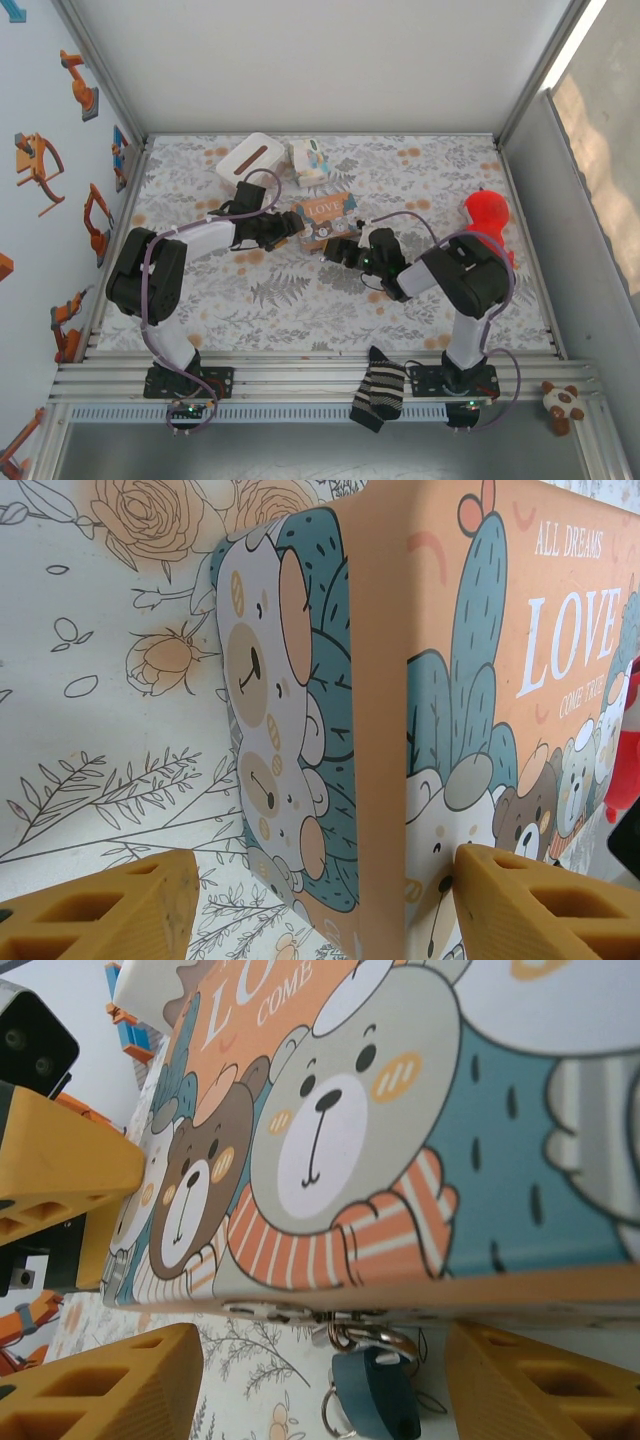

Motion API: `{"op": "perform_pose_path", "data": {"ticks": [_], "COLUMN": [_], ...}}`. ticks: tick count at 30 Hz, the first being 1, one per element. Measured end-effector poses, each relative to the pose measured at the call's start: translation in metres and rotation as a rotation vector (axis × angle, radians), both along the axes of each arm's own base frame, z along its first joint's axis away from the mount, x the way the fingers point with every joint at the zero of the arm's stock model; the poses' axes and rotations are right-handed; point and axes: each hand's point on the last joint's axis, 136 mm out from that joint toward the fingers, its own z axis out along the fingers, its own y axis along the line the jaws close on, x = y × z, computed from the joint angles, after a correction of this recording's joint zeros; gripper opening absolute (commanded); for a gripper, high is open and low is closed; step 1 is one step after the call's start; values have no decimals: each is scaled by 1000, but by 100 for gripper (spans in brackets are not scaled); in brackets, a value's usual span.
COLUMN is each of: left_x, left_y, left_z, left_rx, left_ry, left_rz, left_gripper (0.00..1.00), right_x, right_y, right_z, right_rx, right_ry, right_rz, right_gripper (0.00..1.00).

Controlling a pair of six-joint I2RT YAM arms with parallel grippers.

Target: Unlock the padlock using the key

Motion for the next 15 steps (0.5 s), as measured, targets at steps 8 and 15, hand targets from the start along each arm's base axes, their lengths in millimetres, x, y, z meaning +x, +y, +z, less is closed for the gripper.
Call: {"op": "perform_pose_path", "data": {"ticks": [8, 15], "left_x": [0, 0], "left_y": [2, 2], "left_z": [0, 0], "left_rx": [7, 9], "left_ry": [-1, -1], "left_rz": [5, 6], "left_gripper": [66, 67], "right_x": [6, 4], "right_y": [7, 12], "right_z": [1, 1], "right_rx": [57, 86], "right_ry": [-38, -46], "right_rz": [7, 32], "right_gripper": [56, 51]}}
